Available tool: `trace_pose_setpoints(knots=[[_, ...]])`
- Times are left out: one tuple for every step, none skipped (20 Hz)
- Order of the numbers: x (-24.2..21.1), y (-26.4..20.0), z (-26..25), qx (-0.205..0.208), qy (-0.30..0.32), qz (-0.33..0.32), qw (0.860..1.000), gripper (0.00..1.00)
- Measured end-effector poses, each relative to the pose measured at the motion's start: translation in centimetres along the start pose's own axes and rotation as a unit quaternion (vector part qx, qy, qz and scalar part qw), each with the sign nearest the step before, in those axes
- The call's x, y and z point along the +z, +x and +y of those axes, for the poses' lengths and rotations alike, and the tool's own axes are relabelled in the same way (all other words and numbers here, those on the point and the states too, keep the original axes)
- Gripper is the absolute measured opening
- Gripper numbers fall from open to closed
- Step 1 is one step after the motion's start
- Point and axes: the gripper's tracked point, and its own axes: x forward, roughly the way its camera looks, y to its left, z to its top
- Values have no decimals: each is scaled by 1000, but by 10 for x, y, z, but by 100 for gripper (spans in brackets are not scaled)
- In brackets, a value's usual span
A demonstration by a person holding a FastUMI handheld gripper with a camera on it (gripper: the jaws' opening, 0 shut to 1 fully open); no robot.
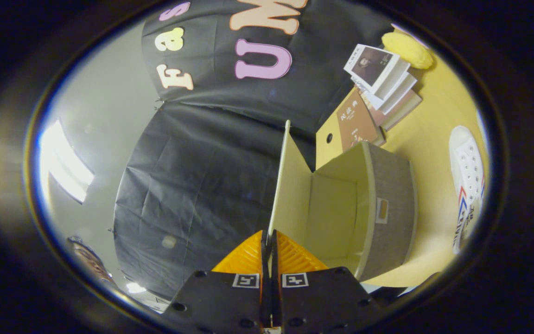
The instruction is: Open the storage box then place both shoes into the box .Put the left shoe in first, then the right shoe, with the right side of both shoes facing outward in a uniform manner.
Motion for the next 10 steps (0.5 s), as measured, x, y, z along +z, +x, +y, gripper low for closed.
trace_pose_setpoints(knots=[[-1,5,7,1,-6,2,1000,4],[-2,10,13,3,-10,4,1000,4],[-2,15,18,5,-11,6,1000,4],[-3,21,23,8,-14,7,1000,4],[-3,27,27,9,-17,9,1000,4],[-5,32,31,11,-18,10,1000,4],[-6,38,35,14,-20,12,1000,4],[-8,44,39,15,-24,13,1000,4],[-9,52,43,15,-31,15,999,4],[-12,58,49,14,-39,17,999,4]])
